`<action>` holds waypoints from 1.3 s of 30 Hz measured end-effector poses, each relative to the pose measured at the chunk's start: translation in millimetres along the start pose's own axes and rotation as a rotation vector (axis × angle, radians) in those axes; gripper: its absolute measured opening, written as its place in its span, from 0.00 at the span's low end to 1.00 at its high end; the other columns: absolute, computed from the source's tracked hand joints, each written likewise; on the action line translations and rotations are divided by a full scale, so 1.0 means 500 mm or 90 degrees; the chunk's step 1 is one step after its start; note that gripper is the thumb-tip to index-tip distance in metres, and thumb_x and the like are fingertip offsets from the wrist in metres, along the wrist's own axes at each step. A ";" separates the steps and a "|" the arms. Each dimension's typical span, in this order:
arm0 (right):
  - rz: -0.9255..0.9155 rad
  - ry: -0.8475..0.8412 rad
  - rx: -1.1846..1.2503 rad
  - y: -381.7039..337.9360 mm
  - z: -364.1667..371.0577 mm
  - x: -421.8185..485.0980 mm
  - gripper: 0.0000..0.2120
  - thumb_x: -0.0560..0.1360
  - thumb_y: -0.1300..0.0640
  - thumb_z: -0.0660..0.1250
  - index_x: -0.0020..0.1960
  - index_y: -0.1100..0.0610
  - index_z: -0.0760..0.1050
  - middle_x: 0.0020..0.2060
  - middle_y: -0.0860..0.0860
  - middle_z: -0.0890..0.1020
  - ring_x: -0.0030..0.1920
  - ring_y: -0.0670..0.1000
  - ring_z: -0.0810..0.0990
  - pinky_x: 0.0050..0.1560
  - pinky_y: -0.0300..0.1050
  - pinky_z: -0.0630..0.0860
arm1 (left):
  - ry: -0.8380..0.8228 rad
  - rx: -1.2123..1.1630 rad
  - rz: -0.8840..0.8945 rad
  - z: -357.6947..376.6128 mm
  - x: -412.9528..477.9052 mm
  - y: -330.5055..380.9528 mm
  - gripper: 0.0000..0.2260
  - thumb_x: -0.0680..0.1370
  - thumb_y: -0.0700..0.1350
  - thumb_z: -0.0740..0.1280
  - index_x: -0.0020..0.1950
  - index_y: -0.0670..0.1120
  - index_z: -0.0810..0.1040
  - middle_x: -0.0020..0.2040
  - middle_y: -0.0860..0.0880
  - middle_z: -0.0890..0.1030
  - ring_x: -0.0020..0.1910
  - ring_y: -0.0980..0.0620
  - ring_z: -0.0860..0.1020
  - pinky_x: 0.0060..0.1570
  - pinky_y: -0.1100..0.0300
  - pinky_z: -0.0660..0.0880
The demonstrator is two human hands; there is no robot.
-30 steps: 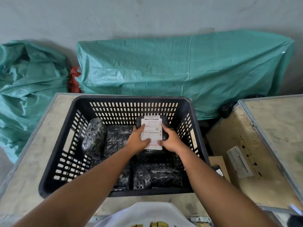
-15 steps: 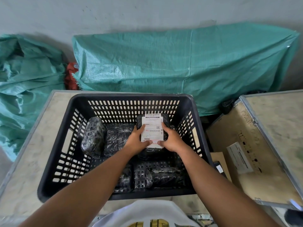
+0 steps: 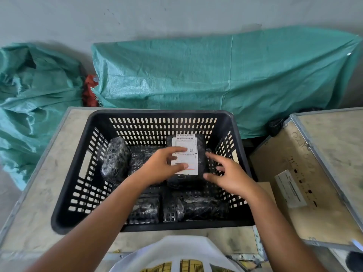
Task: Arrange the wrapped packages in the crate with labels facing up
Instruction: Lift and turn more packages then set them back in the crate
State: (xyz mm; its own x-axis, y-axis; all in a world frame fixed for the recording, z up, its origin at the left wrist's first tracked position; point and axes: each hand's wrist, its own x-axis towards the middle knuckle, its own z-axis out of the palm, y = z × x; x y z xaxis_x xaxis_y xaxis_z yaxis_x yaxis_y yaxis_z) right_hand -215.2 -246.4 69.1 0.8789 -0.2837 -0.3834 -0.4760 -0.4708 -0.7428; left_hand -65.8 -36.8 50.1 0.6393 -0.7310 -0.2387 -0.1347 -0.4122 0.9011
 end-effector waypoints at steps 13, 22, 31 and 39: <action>0.053 -0.136 -0.235 0.032 0.041 -0.048 0.21 0.69 0.66 0.78 0.47 0.40 0.79 0.55 0.50 0.81 0.50 0.50 0.81 0.48 0.44 0.79 | -0.359 0.191 0.008 0.061 -0.043 -0.066 0.30 0.69 0.49 0.82 0.70 0.56 0.78 0.70 0.60 0.77 0.67 0.65 0.74 0.65 0.68 0.70; 0.054 -0.040 -0.158 0.055 0.050 -0.028 0.25 0.65 0.61 0.84 0.59 0.46 0.84 0.58 0.50 0.82 0.57 0.50 0.80 0.54 0.38 0.70 | -0.223 0.312 0.039 0.078 -0.031 -0.065 0.35 0.69 0.44 0.81 0.73 0.58 0.75 0.68 0.55 0.80 0.58 0.52 0.82 0.58 0.56 0.78; -0.109 0.111 0.045 0.041 0.074 -0.059 0.19 0.74 0.59 0.78 0.61 0.43 0.84 0.60 0.42 0.82 0.63 0.42 0.77 0.70 0.44 0.73 | -0.048 0.078 0.064 0.003 -0.103 -0.049 0.22 0.70 0.43 0.81 0.62 0.58 0.85 0.57 0.58 0.86 0.56 0.57 0.83 0.59 0.61 0.79; -0.215 0.117 0.211 0.026 0.033 -0.121 0.19 0.66 0.36 0.76 0.56 0.36 0.84 0.76 0.41 0.69 0.76 0.38 0.65 0.66 0.56 0.77 | -0.048 -0.105 0.105 -0.097 -0.108 0.071 0.19 0.71 0.48 0.79 0.62 0.54 0.84 0.40 0.43 0.84 0.33 0.44 0.78 0.35 0.62 0.77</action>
State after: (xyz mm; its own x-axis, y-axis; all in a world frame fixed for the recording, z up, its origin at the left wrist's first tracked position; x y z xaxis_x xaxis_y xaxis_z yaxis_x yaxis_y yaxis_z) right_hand -274.0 -221.5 73.5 0.9481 -0.3177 -0.0105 -0.1042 -0.2793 -0.9545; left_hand -68.3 14.5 112.4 0.5595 -0.8223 -0.1037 -0.1030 -0.1931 0.9758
